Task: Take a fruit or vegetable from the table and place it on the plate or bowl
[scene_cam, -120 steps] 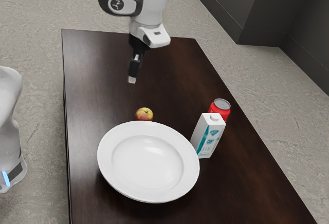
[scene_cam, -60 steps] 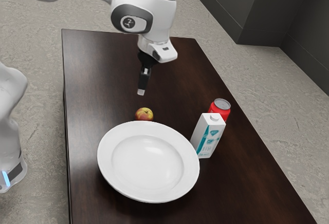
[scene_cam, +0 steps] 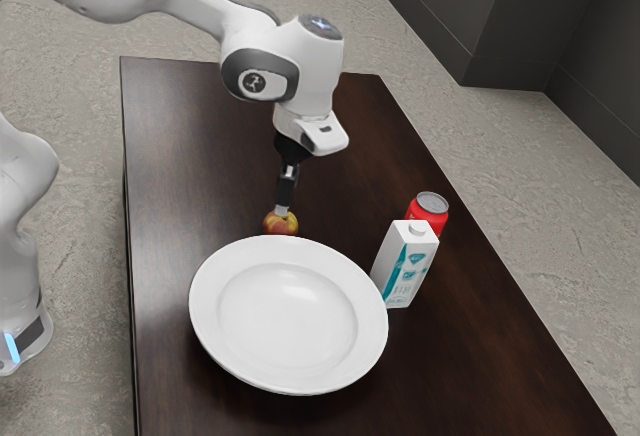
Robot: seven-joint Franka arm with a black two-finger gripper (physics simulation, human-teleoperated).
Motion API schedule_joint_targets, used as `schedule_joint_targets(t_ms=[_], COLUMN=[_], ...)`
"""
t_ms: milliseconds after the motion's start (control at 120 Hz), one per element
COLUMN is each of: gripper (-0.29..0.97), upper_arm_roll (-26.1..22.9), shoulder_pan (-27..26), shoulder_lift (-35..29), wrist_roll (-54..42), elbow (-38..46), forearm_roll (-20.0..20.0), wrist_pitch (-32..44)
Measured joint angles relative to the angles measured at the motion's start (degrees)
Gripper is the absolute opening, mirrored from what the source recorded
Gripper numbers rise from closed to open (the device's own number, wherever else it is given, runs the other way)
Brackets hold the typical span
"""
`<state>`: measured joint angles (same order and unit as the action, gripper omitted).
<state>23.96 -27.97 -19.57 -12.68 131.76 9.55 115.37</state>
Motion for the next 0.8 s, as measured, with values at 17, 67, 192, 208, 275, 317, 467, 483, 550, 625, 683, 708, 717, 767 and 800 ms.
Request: schedule_joint_targets(t_ms=[17, 67, 192, 208, 275, 317, 467, 483, 550, 625, 683, 708, 717, 767, 800], gripper=[0.66, 0.66, 0.66, 0.66, 0.66, 0.66, 0.66, 0.66, 0.66, 0.66, 0.65, 0.62, 0.61, 0.51, 0.46], upper_arm_roll=[0.01, 0.41, 1.05, 1.13, 1.87, 2.32, 2.79, 2.80, 2.83, 2.84, 2.84, 3.02, 3.12, 3.51, 3.65], shoulder_pan=[-0.18, -0.49, -0.82, -0.96, -1.84, -2.25, -3.06, -3.13, -3.26, -3.28, -3.22, -3.24, -3.26, -3.28, -3.27], shoulder_lift=[0.04, 0.13, 0.74, 0.80, 0.91, 0.94, 1.39, 1.51, 2.16, 3.07, 3.46, 3.70, 3.78, 4.10, 4.19], wrist_roll=[0.02, 0.07, 0.17, 0.18, 0.23, 0.26, 0.34, 0.35, 0.38, 0.41, 0.43, 0.44, 0.44, 0.46, 0.49], elbow=[0.10, 0.50, 1.56, 1.59, 1.67, 1.72, 1.76, 1.76, 1.77, 1.75, 1.76, 1.76, 1.76, 1.73, 1.71], forearm_roll=[-0.11, -0.35, -0.71, -0.74, -0.82, -0.85, -0.91, -0.91, -1.00, -1.47, -1.72, -1.80, -1.84, -2.28, -2.46], wrist_pitch=[0.19, 0.69, 1.44, 1.51, 1.76, 1.89, 2.22, 2.25, 2.34, 2.41, 2.45, 2.46, 2.47, 2.49, 2.51])
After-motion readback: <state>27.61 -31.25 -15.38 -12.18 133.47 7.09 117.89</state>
